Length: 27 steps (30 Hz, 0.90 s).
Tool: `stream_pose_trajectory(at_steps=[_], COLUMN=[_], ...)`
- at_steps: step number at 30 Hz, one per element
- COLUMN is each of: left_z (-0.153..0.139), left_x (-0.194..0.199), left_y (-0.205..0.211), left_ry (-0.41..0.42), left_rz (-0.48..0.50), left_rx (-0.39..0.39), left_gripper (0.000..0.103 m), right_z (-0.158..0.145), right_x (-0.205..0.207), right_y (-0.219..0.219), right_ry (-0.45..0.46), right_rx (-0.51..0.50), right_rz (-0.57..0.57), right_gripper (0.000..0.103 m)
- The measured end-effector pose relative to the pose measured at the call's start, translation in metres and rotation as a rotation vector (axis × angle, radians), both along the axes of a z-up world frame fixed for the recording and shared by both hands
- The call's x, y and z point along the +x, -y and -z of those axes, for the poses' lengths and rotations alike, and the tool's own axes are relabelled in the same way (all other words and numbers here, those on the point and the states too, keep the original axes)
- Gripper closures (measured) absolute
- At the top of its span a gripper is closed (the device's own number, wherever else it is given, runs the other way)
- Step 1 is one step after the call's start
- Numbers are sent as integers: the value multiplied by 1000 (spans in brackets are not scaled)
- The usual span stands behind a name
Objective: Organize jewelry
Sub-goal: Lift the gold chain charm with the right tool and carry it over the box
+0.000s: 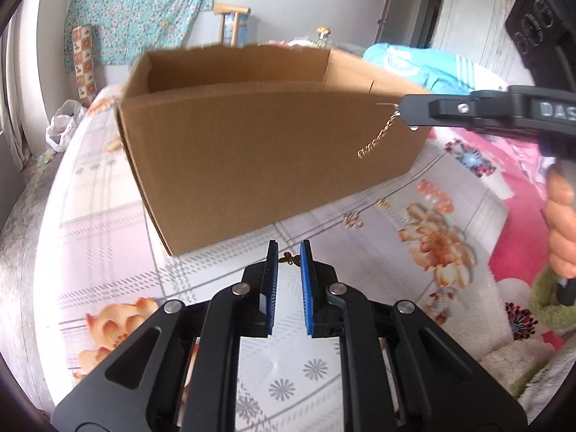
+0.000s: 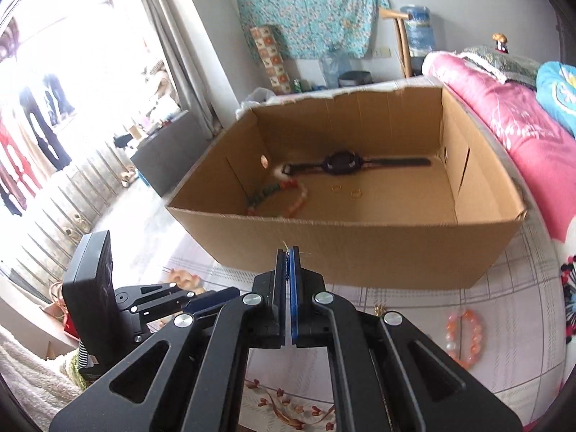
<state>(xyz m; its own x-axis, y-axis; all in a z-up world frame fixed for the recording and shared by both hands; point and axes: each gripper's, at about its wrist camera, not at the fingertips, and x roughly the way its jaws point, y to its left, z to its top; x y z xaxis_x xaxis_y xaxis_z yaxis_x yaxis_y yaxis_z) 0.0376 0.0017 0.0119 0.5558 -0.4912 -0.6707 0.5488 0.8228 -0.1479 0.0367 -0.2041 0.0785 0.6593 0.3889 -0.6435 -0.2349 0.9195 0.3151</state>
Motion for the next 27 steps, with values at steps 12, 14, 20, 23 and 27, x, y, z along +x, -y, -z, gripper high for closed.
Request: stream_pose_trajectory(at_steps=[12,14,20,23,27], left_z=[-114,-116,-92,-69,-43], left_x=[24,46,136,174,203], left_y=[15,26,50,60,70], left_ry=[165,128,-137,-286,-442], left_rz=[90,82,107,104,89], left_rx=[-105,-62,16,33,62], left_gripper=[92,92,92,92,92], right_z=[-70,-71,-38,-14,10], right_x=[42,63,142,166,192], right_y=[25,30,37,35,31], right_ry=[99,63,-132,-208,-284], right_rx=[8,1,-112,-150,-222], right_rz=[-95,-109,-136,-154,-166], right_gripper=[101,101,101,101,101])
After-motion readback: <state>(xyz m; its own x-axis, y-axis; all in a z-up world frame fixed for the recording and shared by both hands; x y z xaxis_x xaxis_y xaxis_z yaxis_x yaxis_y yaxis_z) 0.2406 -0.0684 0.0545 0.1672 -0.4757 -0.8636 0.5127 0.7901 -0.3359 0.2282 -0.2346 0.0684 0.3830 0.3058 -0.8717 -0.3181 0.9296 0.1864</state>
